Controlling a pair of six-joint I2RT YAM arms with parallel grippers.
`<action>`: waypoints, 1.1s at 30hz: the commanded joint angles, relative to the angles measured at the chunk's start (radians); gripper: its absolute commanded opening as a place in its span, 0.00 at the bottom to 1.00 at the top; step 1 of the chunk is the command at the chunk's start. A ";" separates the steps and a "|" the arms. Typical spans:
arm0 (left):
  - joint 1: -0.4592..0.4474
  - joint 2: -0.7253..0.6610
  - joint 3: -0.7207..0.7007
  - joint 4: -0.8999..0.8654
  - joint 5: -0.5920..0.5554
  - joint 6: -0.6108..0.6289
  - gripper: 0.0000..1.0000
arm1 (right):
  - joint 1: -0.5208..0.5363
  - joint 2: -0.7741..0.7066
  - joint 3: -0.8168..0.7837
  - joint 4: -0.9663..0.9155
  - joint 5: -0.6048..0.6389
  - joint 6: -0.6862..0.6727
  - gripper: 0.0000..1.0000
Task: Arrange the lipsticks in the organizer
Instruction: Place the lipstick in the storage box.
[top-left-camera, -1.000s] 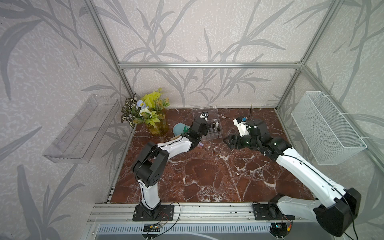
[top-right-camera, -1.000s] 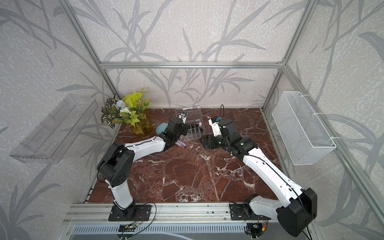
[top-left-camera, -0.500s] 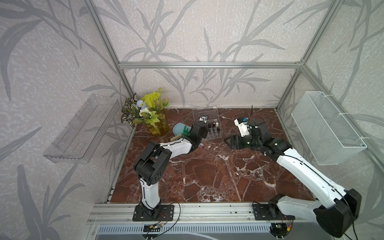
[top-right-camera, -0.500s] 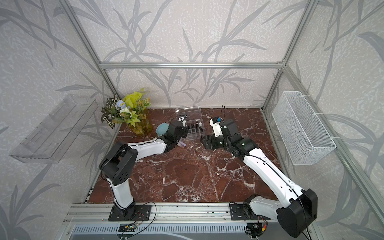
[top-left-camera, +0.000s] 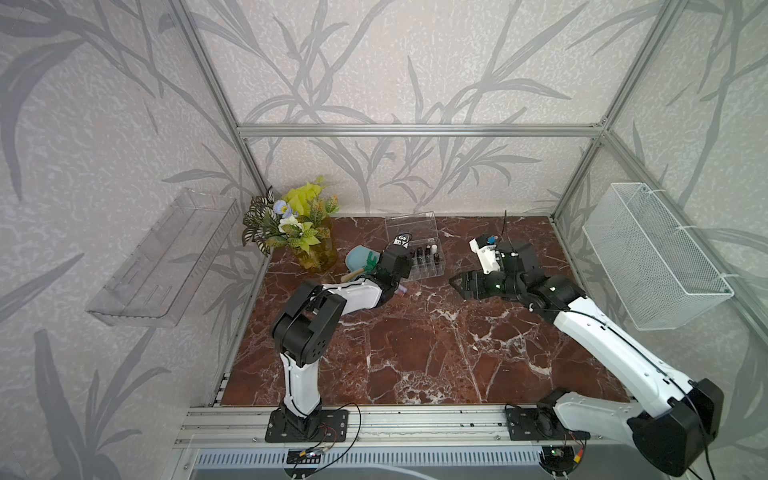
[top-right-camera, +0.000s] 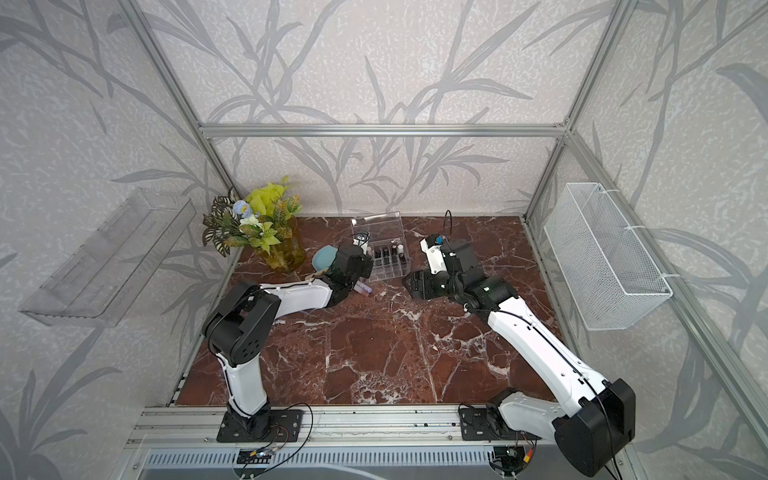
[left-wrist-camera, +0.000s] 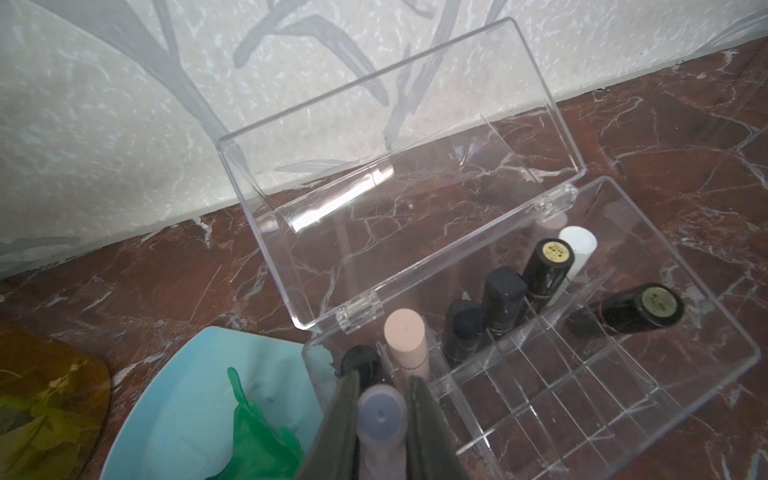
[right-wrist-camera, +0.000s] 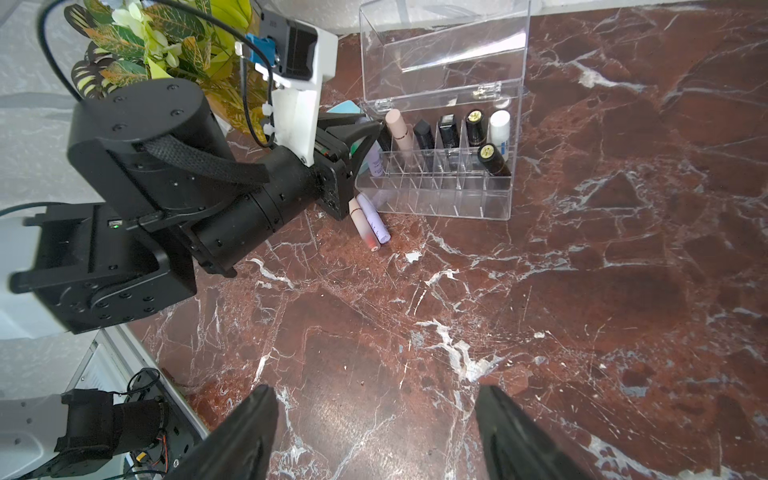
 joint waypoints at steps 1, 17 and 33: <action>0.009 0.024 -0.008 0.028 0.003 -0.015 0.08 | -0.009 -0.023 -0.010 -0.005 -0.014 -0.009 0.79; 0.033 0.023 0.003 0.028 0.045 -0.056 0.40 | -0.012 -0.001 0.016 -0.013 -0.031 -0.012 0.79; 0.032 -0.296 0.061 -0.083 0.156 -0.117 0.57 | 0.017 0.115 0.051 -0.022 -0.094 -0.033 0.78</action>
